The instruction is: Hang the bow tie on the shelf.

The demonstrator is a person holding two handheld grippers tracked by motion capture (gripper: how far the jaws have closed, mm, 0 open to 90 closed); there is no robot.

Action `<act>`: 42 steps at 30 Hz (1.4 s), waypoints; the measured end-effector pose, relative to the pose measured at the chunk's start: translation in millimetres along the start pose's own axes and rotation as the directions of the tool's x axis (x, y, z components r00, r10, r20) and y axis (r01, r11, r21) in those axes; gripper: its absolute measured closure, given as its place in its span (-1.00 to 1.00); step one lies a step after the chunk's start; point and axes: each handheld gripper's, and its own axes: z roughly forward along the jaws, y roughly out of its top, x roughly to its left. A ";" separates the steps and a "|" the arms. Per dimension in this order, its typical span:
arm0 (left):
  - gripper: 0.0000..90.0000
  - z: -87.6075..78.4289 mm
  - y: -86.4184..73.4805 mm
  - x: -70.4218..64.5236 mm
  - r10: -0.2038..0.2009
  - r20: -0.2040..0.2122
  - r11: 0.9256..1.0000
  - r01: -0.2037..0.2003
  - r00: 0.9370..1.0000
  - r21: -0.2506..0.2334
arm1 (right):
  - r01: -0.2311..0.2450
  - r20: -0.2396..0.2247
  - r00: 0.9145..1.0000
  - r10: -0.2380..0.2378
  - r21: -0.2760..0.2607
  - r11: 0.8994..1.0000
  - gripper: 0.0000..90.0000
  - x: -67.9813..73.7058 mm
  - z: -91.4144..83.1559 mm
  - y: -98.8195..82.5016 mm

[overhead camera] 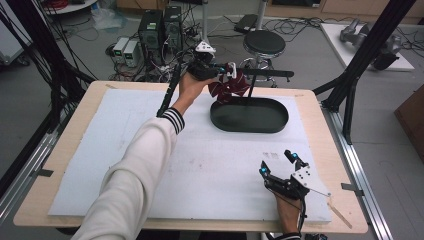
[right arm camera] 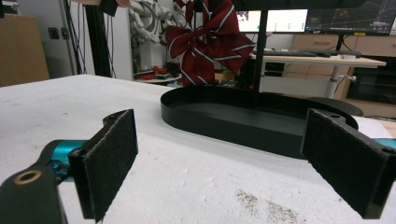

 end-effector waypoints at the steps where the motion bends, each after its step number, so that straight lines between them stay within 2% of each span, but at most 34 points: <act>1: 0.88 0.3 -0.1 0.1 -0.006 -0.004 1.000 0.006 1.000 -0.003 | -0.001 -0.001 1.000 0.001 0.000 1.000 -0.78 0.0 0.0 0.0; 5: 0.86 1.1 -0.8 1.4 -0.015 -0.017 1.000 0.015 1.000 -0.003 | -0.001 -0.001 1.000 0.001 0.000 1.000 -0.78 0.0 0.0 0.0; 8: 0.74 1.8 -1.7 3.4 -0.042 -0.032 0.999 0.042 0.999 -0.003 | -0.001 -0.001 1.000 0.001 0.000 1.000 -0.78 -0.1 0.0 0.0; 10: 0.73 1.7 -2.1 3.8 -0.037 -0.034 0.999 0.037 0.999 0.003 | -0.002 -0.001 1.000 0.002 0.000 1.000 -0.78 0.0 -0.1 0.0; 14: 0.44 -0.4 -1.8 3.8 -0.040 -0.050 0.999 0.040 0.998 -0.002 | -0.001 -0.001 1.000 0.001 0.000 1.000 -0.78 0.0 0.0 0.0; 17: 0.11 -4.8 -1.7 5.2 -0.036 -0.055 0.999 0.035 0.998 -0.029 | -0.001 -0.001 1.000 0.001 0.000 1.000 -0.78 -0.1 0.0 0.0; 21: -0.41 -17.7 -5.7 2.5 0.023 -0.050 0.998 -0.026 0.998 -0.059 | -0.001 -0.002 1.000 0.001 -0.001 1.000 -0.78 -0.2 -0.1 -0.1; 22: -0.53 -23.3 -8.0 1.4 0.036 -0.045 0.997 -0.039 0.998 -0.070 | -0.002 -0.002 1.000 0.002 -0.001 1.000 -0.78 -0.1 -0.1 0.0; 26: -0.64 -51.1 -26.6 -1.6 0.030 0.010 0.991 -0.028 1.000 -0.132 | -0.004 -0.003 1.000 0.004 -0.007 1.000 -0.78 -0.2 -0.6 -0.2; 28: -0.65 -66.7 -40.2 -2.3 0.037 0.029 0.988 -0.032 0.999 -0.154 | -0.007 -0.003 1.000 0.007 -0.008 1.000 -0.78 -0.2 -0.6 -0.3; 31: -0.65 -91.9 -65.4 -0.7 0.038 0.047 0.987 -0.030 0.998 -0.160 | -0.003 -0.005 1.000 0.003 -0.006 1.000 -0.78 0.3 -0.6 -0.2; 35: -0.66 -131.0 -99.2 -0.3 0.029 0.032 0.982 -0.023 0.999 -0.185 | 0.005 -0.004 1.000 -0.005 -0.008 1.000 -0.78 0.5 -0.7 -0.2; 37: -0.66 -152.5 -115.2 -2.5 0.033 0.013 0.978 -0.029 0.999 -0.209 | 0.010 -0.001 1.000 -0.010 -0.008 1.000 -0.78 1.0 -0.8 -0.2; 40: -0.66 -182.9 -138.6 -6.7 0.057 -0.001 0.976 -0.056 0.998 -0.209 | 0.008 0.001 1.000 -0.008 -0.006 1.000 -0.78 1.2 -0.4 -0.1; 41: -0.66 -192.9 -146.9 -8.2 0.058 -0.001 0.978 -0.057 0.998 -0.200 | 0.008 0.001 1.000 -0.008 -0.006 1.000 -0.78 1.2 -0.4 -0.1; 42: -0.66 -203.1 -156.3 -10.2 0.053 -0.004 0.977 -0.053 0.999 -0.208 | 0.007 0.003 1.000 -0.007 -0.005 1.000 -0.78 1.2 -0.4 -0.1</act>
